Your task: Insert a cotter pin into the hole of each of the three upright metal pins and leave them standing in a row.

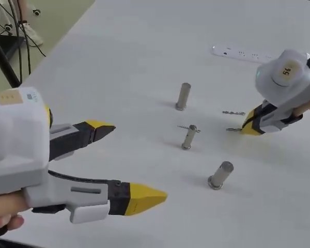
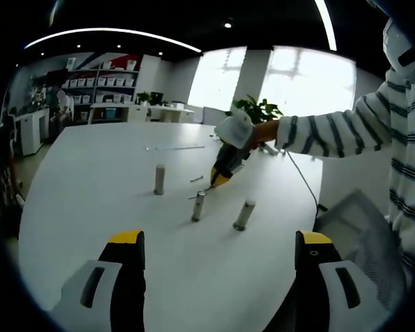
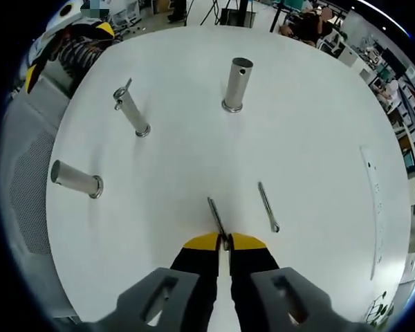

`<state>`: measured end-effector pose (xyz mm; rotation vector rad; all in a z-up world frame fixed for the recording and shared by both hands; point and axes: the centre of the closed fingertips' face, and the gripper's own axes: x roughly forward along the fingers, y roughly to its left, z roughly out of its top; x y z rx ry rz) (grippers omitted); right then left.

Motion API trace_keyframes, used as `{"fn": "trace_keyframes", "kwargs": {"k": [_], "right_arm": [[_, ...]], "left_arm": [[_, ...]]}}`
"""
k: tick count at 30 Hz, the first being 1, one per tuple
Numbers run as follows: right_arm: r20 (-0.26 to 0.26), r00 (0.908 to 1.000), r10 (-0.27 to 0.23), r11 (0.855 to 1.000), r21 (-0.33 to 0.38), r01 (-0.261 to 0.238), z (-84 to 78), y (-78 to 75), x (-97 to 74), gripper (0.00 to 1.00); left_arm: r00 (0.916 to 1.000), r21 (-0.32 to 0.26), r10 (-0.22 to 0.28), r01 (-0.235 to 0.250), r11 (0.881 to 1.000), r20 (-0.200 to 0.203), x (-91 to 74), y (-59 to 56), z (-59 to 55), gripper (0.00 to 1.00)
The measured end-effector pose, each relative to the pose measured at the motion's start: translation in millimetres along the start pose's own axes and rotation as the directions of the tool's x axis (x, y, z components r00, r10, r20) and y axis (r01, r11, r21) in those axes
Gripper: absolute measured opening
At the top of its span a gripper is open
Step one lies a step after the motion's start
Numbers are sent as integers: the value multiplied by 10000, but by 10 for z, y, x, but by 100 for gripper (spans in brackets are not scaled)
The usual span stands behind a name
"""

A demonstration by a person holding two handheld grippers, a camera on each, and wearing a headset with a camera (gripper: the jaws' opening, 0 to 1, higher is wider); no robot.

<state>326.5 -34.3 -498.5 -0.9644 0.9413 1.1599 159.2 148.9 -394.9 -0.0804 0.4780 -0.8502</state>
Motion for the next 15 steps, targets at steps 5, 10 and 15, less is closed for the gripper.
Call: {"fn": "trace_keyframes", "kwargs": {"k": [5, 10, 15], "right_arm": [[68, 9997, 247, 9988, -422, -244, 1, 18, -3, 0], [37, 9993, 382, 9983, -442, -380, 6, 19, -6, 0], [-46, 9995, 323, 9977, -592, -325, 10, 32, -12, 0]], "left_arm": [[9987, 223, -355, 363, 9991, -368, 49, -62, -48, 88], [9984, 336, -378, 392, 9987, -415, 55, -62, -19, 88], [9983, 410, -356, 375, 9985, -467, 55, -58, -17, 88]]}}
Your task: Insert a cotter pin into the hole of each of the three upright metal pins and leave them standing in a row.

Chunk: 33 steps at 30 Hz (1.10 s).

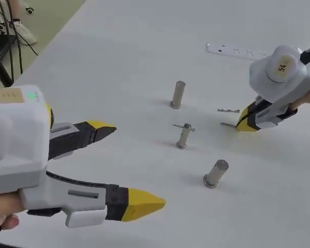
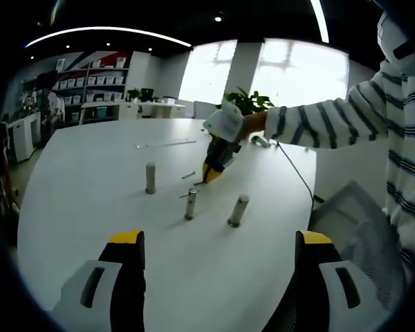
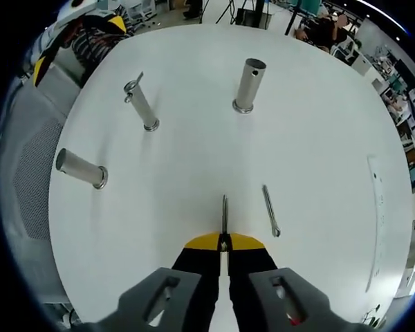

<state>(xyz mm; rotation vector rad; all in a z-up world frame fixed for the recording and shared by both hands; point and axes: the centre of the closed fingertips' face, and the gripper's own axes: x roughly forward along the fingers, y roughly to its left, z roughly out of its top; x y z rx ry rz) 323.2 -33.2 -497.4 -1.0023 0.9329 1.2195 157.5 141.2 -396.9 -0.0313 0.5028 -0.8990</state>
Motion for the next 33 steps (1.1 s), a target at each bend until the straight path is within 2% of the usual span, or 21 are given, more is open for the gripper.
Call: {"fn": "trace_keyframes", "kwargs": {"k": [2, 9, 18, 21, 24, 25, 28, 30, 31, 33], "right_arm": [[-19, 10000, -63, 10000, 19, 63, 1, 5, -1, 0], [-167, 9963, -841, 9964, -105, 839, -2, -2, -13, 0], [228, 9914, -1289, 9916, 131, 1286, -36, 132, -145, 0], [729, 9846, -1586, 9865, 517, 1551, 0, 176, -236, 0], [959, 9744, -2036, 9780, 658, 1979, 12, 199, -360, 0], [1096, 9660, -2342, 9716, 624, 2284, 35, 199, -434, 0], [1473, 9505, -2735, 9614, 737, 2652, 97, 240, -595, 0], [1705, 9371, -3046, 9519, 896, 2931, 136, 268, -705, 0], [1813, 9236, -3378, 9407, 974, 3249, 155, 251, -758, 0], [1934, 9079, -3720, 9279, 1049, 3579, 179, 287, -851, 0]], "left_arm": [[9999, 4, 107, -107, 9999, -7, 3, 22, -7, 88], [9999, -127, 158, -159, 9998, -29, 33, 43, -47, 88], [9998, -146, -83, 80, 9999, -170, 113, -40, -71, 88], [9998, -103, -179, 177, 9998, -130, 141, -62, -42, 87], [9996, -135, -292, 291, 9995, -63, 160, -87, -16, 87], [9995, -137, -322, 321, 9994, -46, 167, -95, -8, 86], [9992, -188, -405, 406, 9990, 59, 190, -115, 23, 84], [9988, -281, -441, 447, 9986, 222, 215, -125, 67, 84], [9985, -300, -467, 475, 9984, 280, 226, -132, 82, 84], [9980, -302, -541, 551, 9980, 334, 260, -157, 114, 83]]}}
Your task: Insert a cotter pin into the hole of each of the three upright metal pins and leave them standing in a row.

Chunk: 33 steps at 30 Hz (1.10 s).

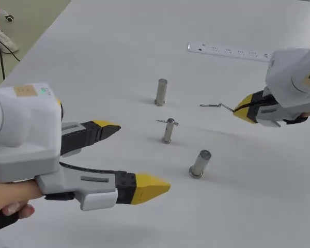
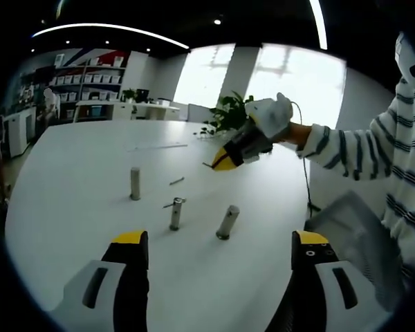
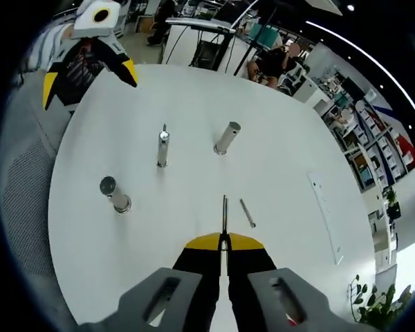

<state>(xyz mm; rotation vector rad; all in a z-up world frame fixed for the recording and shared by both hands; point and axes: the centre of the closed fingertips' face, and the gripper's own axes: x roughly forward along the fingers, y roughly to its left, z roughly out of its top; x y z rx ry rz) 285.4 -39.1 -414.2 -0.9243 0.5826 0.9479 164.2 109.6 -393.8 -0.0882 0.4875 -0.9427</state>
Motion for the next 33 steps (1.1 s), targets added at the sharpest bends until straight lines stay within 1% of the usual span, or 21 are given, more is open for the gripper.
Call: {"fn": "trace_keyframes", "kwargs": {"k": [1, 4, 7, 10, 14, 18, 20, 22, 23, 25, 26, 27, 29, 30, 33], "right_arm": [[199, 9996, -196, 9998, -26, 196, 42, 7, -49, 0], [507, 9971, -568, 9984, -6, 569, 120, 40, -161, 0], [789, 9926, -919, 9957, -50, 926, 201, 80, -268, 0], [969, 9870, -1283, 9914, -126, 1301, 256, 95, -353, 0], [1117, 9811, -1582, 9850, -518, 1648, 306, 137, -429, 0], [1265, 9741, -1874, 9794, -520, 1952, 340, 190, -487, 0], [1292, 9680, -2152, 9713, -742, 2258, 350, 197, -517, 0], [1362, 9654, -2224, 9699, -692, 2333, 365, 227, -541, 0], [1449, 9623, -2302, 9685, -624, 2411, 380, 239, -559, 0], [1515, 9597, -2367, 9664, -652, 2486, 392, 253, -565, 0], [1527, 9595, -2369, 9660, -686, 2494, 398, 266, -566, 0], [1554, 9612, -2278, 9675, -750, 2414, 404, 308, -564, 0], [1704, 9610, -2178, 9706, -654, 2315, 425, 361, -550, 0], [1739, 9624, -2084, 9725, -672, 2228, 433, 402, -534, 0], [1733, 9635, -2041, 9721, -807, 2204, 458, 479, -516, 0]], "left_arm": [[10000, 11, -58, 58, 10000, 18, 25, -16, 14, 83], [9998, 7, -185, 185, 9998, 43, 88, -41, 51, 82], [9992, 30, -376, 376, 9993, 93, 155, -71, 121, 80], [9986, 79, -505, 504, 9987, 162, 215, -84, 199, 79], [9973, 111, -714, 713, 9974, 159, 293, -98, 286, 78], [9953, 17, -963, 963, 9954, 115, 367, -134, 333, 74], [9945, -57, -1032, 1033, 9946, 160, 407, -150, 369, 71], [9935, -115, -1114, 1117, 9937, 212, 442, -166, 403, 67], [9917, -132, -1264, 1267, 9919, 217, 460, -192, 419, 64], [9902, -169, -1381, 1384, 9902, 216, 492, -214, 445, 60], [9896, -199, -1424, 1429, 9895, 223, 509, -222, 453, 60], [9888, -220, -1475, 1480, 9887, 228, 532, -229, 466, 60], [9876, -241, -1550, 1556, 9875, 248, 575, -242, 492, 57], [9866, -273, -1611, 1619, 9864, 274, 591, -252, 507, 55], [9827, -489, -1793, 1815, 9822, 471, 645, -287, 572, 51]]}}
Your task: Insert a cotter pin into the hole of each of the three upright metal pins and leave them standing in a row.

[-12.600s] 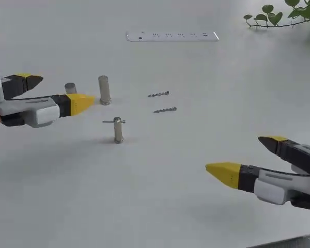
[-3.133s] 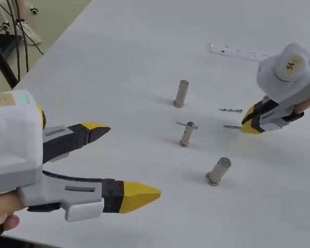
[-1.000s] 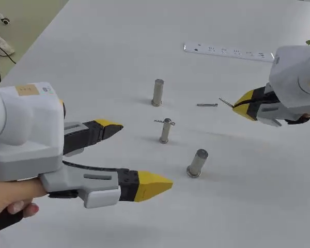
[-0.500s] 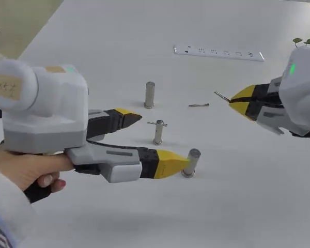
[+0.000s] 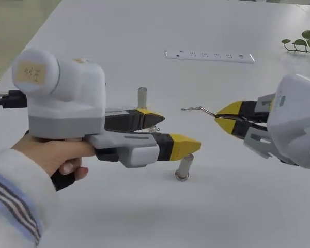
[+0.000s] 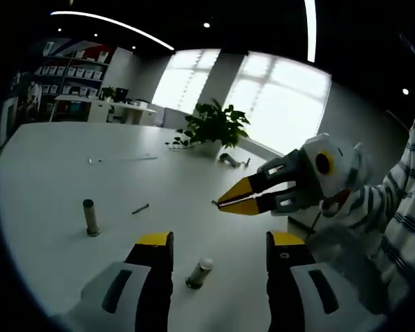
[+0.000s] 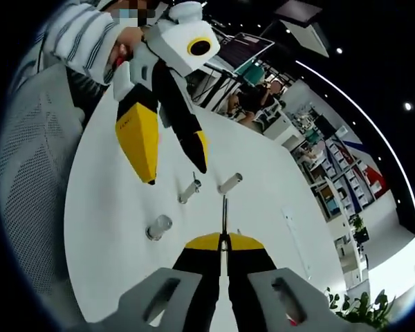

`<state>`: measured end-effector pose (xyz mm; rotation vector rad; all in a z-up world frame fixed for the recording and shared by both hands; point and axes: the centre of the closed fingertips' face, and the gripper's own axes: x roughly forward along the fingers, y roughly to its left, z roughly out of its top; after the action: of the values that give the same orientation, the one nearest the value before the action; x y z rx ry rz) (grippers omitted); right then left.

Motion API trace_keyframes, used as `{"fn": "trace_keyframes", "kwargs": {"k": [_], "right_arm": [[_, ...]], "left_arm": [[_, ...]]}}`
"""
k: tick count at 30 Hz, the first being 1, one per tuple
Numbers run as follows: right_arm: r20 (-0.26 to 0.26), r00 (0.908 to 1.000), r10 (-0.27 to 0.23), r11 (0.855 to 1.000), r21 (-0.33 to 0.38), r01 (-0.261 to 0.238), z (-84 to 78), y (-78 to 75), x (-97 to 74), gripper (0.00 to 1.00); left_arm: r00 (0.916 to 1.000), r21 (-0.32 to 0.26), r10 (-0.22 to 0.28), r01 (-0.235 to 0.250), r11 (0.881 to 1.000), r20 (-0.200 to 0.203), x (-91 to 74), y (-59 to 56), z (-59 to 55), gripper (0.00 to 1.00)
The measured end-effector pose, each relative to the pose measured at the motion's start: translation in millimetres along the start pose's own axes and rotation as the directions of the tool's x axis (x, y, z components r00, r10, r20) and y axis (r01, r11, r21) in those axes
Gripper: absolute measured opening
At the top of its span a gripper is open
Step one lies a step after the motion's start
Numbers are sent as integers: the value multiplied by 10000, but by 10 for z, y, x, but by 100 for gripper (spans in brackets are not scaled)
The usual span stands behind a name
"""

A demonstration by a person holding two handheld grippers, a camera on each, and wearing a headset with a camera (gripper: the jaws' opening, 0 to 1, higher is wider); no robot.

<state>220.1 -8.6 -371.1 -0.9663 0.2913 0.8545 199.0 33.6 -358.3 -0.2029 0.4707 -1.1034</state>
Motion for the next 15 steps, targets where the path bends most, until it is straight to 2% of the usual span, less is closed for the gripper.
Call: {"fn": "trace_keyframes", "kwargs": {"k": [3, 6, 15], "right_arm": [[160, 9998, 145, 9999, 27, -146, 52, 76, 6, 0], [366, 9989, 294, 9995, 73, -297, 107, 157, 3, 0], [617, 9973, 400, 9992, -75, -396, 208, 234, -42, 0]], "left_arm": [[9991, -191, -421, 420, 9989, -45, 63, -64, 15, 45], [9985, -82, -516, 514, 9986, -181, 101, -84, 9, 37], [9967, -330, -747, 737, 9967, -317, 160, -110, -4, 23]]}}
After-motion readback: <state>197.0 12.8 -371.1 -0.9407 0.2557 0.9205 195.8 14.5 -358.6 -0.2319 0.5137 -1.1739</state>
